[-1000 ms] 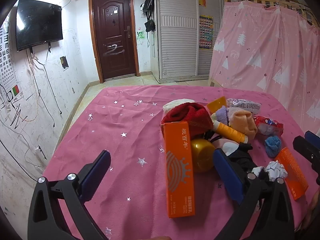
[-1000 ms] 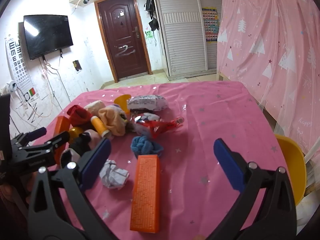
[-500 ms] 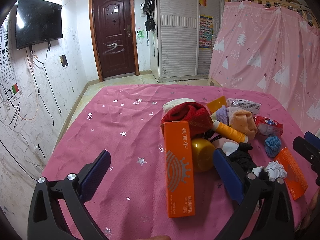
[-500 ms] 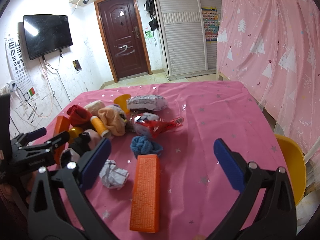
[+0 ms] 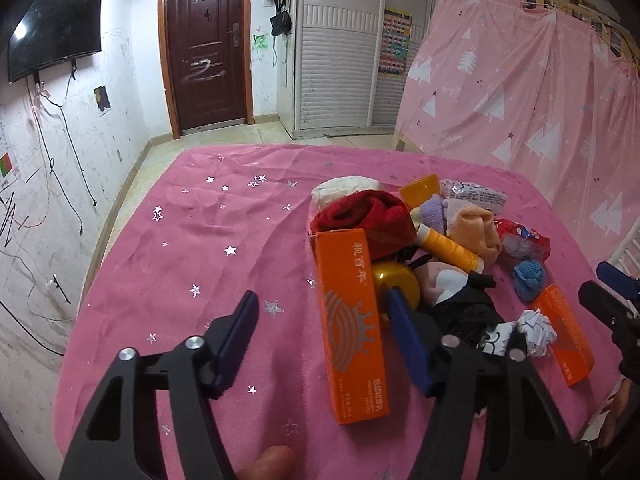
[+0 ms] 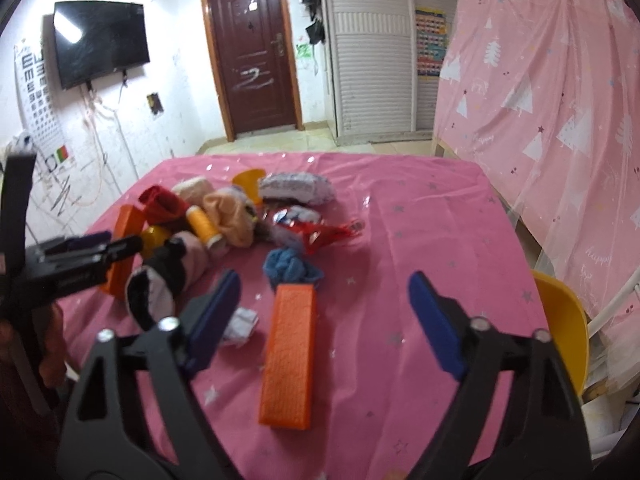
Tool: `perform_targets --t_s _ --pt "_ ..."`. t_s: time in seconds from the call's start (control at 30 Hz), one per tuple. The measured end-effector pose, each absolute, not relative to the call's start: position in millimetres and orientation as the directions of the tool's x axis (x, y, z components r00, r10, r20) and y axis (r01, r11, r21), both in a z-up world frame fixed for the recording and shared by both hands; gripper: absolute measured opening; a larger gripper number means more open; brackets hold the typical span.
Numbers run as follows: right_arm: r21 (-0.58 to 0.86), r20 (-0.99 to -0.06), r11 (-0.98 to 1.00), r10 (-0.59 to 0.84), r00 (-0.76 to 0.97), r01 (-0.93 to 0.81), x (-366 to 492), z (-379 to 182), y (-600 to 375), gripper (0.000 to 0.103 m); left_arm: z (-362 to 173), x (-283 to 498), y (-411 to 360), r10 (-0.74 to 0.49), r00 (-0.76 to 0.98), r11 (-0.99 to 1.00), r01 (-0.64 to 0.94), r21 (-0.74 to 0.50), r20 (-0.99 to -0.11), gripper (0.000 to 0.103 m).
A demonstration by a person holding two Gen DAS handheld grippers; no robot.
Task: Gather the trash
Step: 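Grasp the orange box with the left tool while the right tool grasps the orange brush box, then carry both orange boxes to the yellow bin and open both tools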
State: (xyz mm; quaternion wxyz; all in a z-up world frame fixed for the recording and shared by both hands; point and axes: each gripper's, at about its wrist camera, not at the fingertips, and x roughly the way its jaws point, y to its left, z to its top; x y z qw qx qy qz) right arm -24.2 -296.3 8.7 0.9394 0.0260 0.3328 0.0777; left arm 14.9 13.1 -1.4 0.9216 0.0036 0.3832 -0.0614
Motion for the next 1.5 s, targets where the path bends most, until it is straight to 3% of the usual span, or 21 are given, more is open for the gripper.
perform_targets --t_s 0.27,0.43,0.67,0.73,1.1,1.3,1.5 --pt "0.080 -0.706 0.984 0.171 0.687 -0.162 -34.7 -8.3 -291.0 0.057 2.9 22.2 16.2 -0.157 0.657 0.985 0.155 -0.072 -0.737 0.025" --pt "0.074 -0.743 0.981 0.175 0.646 -0.180 -34.7 -14.7 -286.4 0.039 2.0 18.4 26.9 -0.201 0.622 0.977 0.183 -0.108 -0.757 0.023" --pt "0.020 -0.767 0.983 0.132 0.628 -0.181 -29.5 -22.3 -280.9 0.034 -1.6 17.1 42.7 -0.230 0.594 0.971 0.193 -0.140 -0.771 0.021" --pt "0.009 -0.766 0.984 0.122 0.631 -0.179 -27.6 -20.9 -279.9 0.023 -3.2 17.5 46.3 -0.231 0.588 0.971 0.190 -0.145 -0.775 0.021" --pt "0.076 -0.705 0.991 0.132 0.697 -0.110 -18.8 10.9 -312.1 0.023 54.4 15.2 28.7 -0.269 0.652 0.958 0.253 -0.131 -0.709 0.020" --pt "0.085 -0.663 0.995 0.021 0.748 0.048 -19.7 24.1 -377.3 0.023 99.5 29.2 -64.5 -0.387 0.629 0.895 0.432 -0.111 -0.674 0.020" --pt "0.103 -0.697 0.966 -0.101 0.710 0.238 -16.3 1.8 -466.4 0.023 111.7 47.7 -203.0 -0.479 0.500 0.788 0.606 -0.103 -0.722 0.020"
